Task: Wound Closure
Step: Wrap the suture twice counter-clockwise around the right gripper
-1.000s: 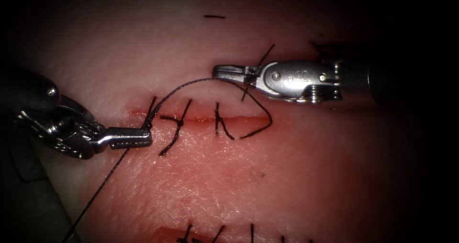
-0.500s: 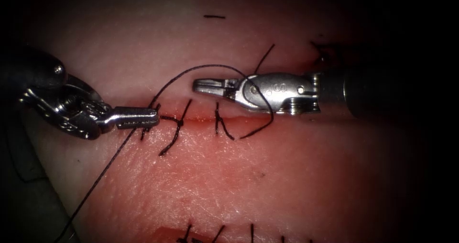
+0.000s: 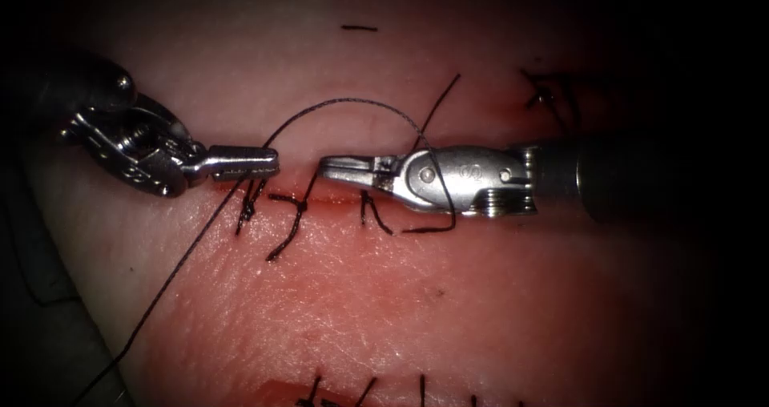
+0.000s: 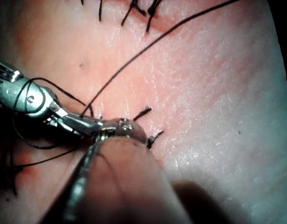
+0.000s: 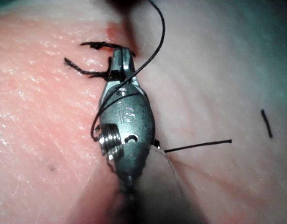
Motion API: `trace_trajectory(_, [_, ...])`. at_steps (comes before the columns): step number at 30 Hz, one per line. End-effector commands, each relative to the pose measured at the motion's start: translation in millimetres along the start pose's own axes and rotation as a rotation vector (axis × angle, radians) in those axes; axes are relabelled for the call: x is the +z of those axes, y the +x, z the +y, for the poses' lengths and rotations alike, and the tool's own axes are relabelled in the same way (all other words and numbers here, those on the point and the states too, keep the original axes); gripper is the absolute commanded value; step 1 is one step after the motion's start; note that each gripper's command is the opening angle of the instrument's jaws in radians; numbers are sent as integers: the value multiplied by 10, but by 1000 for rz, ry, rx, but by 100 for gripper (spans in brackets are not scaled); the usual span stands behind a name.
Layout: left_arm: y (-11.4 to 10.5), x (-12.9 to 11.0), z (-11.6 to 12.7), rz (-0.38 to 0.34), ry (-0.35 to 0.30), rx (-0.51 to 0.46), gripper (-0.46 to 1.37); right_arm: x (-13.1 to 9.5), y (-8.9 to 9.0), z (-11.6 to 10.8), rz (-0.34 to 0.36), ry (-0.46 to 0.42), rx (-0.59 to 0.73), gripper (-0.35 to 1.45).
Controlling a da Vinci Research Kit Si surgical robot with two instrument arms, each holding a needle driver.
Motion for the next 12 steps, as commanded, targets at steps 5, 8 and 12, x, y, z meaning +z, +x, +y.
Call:
trace_trajectory(5, [-4,1,3,1,-3,-2,-35,-1,0,0,0,1,0,-35])
trace_trajectory(8, [-3,1,5,0,-2,-6,-35,-1,0,0,-2,3,0,-35])
trace_trajectory(12, [-3,0,6,1,-5,-5,-35,-1,0,-1,-1,4,0,-35])
